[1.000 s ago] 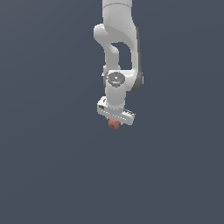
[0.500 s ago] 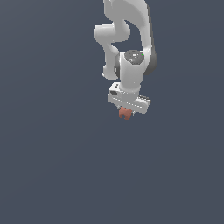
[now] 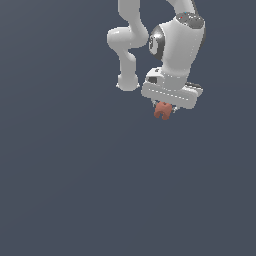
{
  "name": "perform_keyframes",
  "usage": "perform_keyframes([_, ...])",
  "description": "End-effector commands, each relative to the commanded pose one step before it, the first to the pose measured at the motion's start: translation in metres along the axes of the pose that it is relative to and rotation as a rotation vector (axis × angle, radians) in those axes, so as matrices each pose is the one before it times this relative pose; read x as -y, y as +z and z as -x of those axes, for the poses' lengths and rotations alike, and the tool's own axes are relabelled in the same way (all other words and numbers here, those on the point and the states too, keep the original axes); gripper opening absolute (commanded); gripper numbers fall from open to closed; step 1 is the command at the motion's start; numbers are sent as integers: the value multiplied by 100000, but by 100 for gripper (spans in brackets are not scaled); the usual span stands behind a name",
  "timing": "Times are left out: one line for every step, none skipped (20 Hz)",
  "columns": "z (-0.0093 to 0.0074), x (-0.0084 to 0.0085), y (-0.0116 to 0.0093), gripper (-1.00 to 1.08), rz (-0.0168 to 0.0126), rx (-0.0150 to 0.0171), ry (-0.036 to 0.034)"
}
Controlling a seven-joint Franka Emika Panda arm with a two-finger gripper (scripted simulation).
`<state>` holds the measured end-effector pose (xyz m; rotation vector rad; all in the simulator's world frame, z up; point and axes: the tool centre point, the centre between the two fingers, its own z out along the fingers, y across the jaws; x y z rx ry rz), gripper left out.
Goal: Pick up the object and move it to a goal position.
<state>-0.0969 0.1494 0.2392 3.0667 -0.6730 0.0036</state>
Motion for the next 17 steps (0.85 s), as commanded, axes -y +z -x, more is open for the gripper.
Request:
perform_keyframes([1145,1327,-2230,-100,107,39,89])
perform_keyframes([388,507,-802,-100,-33,33,-15])
perform_keyframes([365,483,-755,-100,0,0,0])
perform_keyframes([330,446,-700,-100,-35,33,-8])
perform_keyframes([308,422,-645,-100,0,0,0])
perform_keyframes([273,384,-591,-100,-35,33,-8])
perform_keyframes([251,359,-536,-100,0,0,0])
perform_keyframes([224,328,-482,-100,0,0,0])
perform_keyframes([185,284,-431,-100,-50,47,-9])
perform_keyframes([169,264,-376,-100,0,0,0])
perform_keyframes([135,222,-326,-100,-36,33,-4])
perform_keyframes([118,198,-272,-100,0,0,0])
perform_keyframes([94,163,-221,-100,0,0,0])
perform_keyframes([72,128,-171,-100,0,0,0])
perform_keyframes([40,81,-124,-100,-36,33,-1])
perform_keyframes([29,55,-72,-100,0,0,0])
perform_keyframes([10,18,-24,-100,0,0,0])
